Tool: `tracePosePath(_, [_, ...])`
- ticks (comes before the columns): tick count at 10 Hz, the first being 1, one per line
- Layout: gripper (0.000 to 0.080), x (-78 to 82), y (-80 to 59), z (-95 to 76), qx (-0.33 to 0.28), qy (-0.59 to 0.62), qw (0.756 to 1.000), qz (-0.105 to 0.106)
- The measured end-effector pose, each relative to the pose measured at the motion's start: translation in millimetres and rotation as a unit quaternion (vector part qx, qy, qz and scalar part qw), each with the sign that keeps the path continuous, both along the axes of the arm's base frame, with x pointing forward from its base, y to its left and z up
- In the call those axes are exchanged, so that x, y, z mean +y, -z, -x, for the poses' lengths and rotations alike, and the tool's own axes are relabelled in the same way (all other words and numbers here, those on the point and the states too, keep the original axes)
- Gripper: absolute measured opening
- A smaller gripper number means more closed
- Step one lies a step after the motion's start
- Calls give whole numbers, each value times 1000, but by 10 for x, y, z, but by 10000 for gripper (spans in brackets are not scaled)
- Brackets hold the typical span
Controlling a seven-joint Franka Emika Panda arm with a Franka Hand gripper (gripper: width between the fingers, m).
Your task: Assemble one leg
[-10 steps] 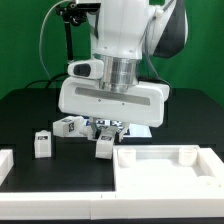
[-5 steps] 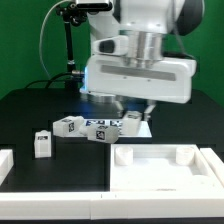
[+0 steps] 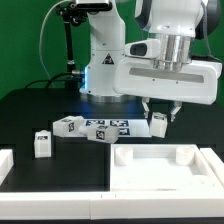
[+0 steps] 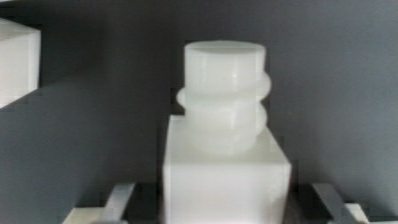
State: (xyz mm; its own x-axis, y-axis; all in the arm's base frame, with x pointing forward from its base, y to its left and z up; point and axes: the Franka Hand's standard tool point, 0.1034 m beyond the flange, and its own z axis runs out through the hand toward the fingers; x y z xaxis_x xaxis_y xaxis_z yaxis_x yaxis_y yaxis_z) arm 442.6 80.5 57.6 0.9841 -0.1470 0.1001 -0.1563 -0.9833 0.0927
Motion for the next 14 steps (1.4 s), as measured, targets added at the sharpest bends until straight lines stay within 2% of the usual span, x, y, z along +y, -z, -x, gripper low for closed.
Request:
tracePosePath(1, [285,40,0,25,-3,6,1000,-3])
tracePosePath(2, [285,186,-4,181,-17,18,1000,-16])
tracePosePath(3, [285,247,29,371,-19,11,1000,-22])
tracePosePath(4, [285,271,80,495,-17,6,1000,-23])
tracePosePath(5, [285,350,132,559,-12,-4,1000,-22])
tracePosePath(6, [285,363,228,610,-9,-12,1000,-14])
tracePosePath(8, [285,227,392,614,-10,-15,1000,5])
tracePosePath(12, [285,186,397,555,-19,-15,1000,6])
tracePosePath(13, [385,186,398,555,-19,-15,1000,6])
tracePosePath(14, [385,186,398,555,-19,-15,1000,6])
